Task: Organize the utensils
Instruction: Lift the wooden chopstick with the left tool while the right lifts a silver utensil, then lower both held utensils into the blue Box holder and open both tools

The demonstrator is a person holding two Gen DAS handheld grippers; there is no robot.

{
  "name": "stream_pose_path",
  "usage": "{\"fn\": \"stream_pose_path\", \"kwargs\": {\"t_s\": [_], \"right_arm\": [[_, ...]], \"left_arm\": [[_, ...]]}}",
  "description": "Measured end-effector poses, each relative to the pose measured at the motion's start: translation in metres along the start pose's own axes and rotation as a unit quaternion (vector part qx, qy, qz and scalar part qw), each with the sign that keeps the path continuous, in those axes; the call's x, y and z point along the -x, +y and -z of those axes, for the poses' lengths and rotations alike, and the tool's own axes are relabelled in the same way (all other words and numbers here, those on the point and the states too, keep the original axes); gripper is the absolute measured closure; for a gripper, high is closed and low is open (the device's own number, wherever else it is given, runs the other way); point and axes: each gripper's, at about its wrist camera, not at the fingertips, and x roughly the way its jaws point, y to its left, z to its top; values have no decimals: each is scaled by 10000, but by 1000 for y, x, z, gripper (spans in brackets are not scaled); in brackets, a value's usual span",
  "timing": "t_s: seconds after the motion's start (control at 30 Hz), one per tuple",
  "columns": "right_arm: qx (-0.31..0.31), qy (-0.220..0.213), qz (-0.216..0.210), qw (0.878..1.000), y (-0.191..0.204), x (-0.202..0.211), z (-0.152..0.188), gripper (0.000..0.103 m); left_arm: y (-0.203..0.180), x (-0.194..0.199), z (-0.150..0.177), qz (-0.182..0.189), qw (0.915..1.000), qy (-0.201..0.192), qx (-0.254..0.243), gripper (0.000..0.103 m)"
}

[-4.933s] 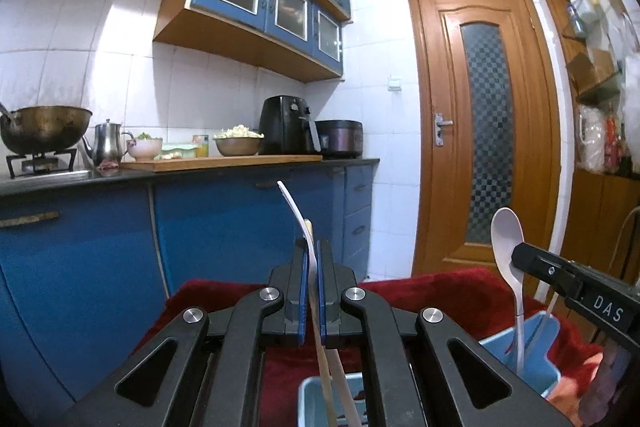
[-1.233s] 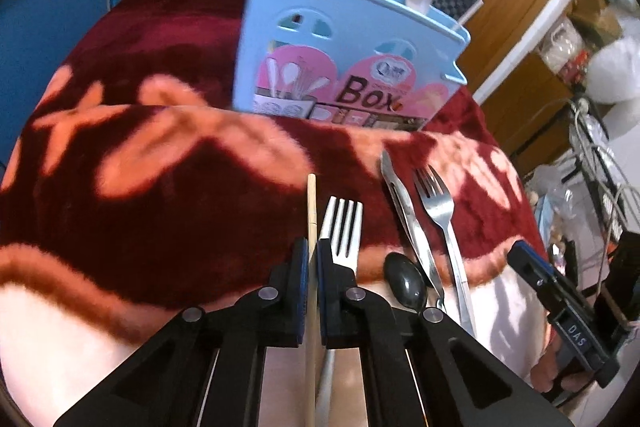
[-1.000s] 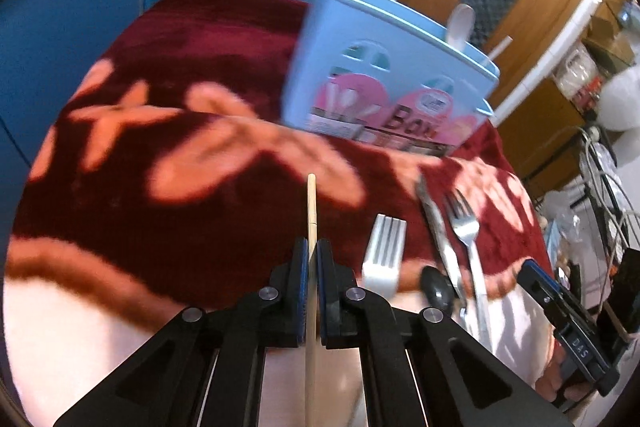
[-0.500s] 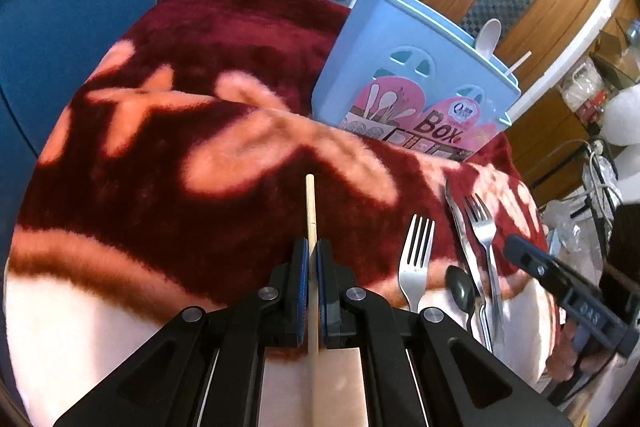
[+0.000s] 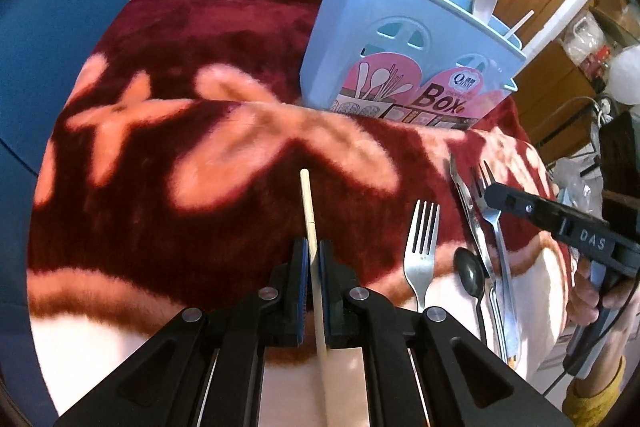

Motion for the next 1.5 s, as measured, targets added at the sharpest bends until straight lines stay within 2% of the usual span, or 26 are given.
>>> {"fn": "stream_pose_path", "kwargs": {"t_s": [0.13, 0.3, 0.47, 0.7, 0.87, 1.0, 1.2, 1.5], "right_arm": [[-173, 132, -61, 9997, -6, -7, -3, 94], [-152, -255, -351, 9989, -7, 6, 7, 96], [-8, -914, -469, 9947, -3, 36, 23, 97], [258, -1933, -444, 9798, 12, 76, 44, 99], [294, -2539, -406, 9659, 15, 99, 53, 99], [366, -2854, -266, 9573, 22, 107, 49, 99], [347, -3134, -277, 9486, 18, 118, 46, 99], [338, -3367, -275, 9406, 14, 126, 36, 99]], "left_arm": [[3, 1, -1, 117, 9999, -10, 59, 99], [9, 11, 4, 389, 9986, -290, 217, 99], [4, 28, 11, 397, 9954, -850, 200, 99], [-14, 59, 17, 481, 9845, -1684, 44, 99], [-24, 75, 12, 510, 9764, -2096, -37, 99], [-31, 84, 10, 607, 9713, -2297, -87, 99], [-47, 91, 1, 570, 9621, -2661, -189, 99], [-57, 100, -26, 556, 9525, -2986, -205, 99]]}}
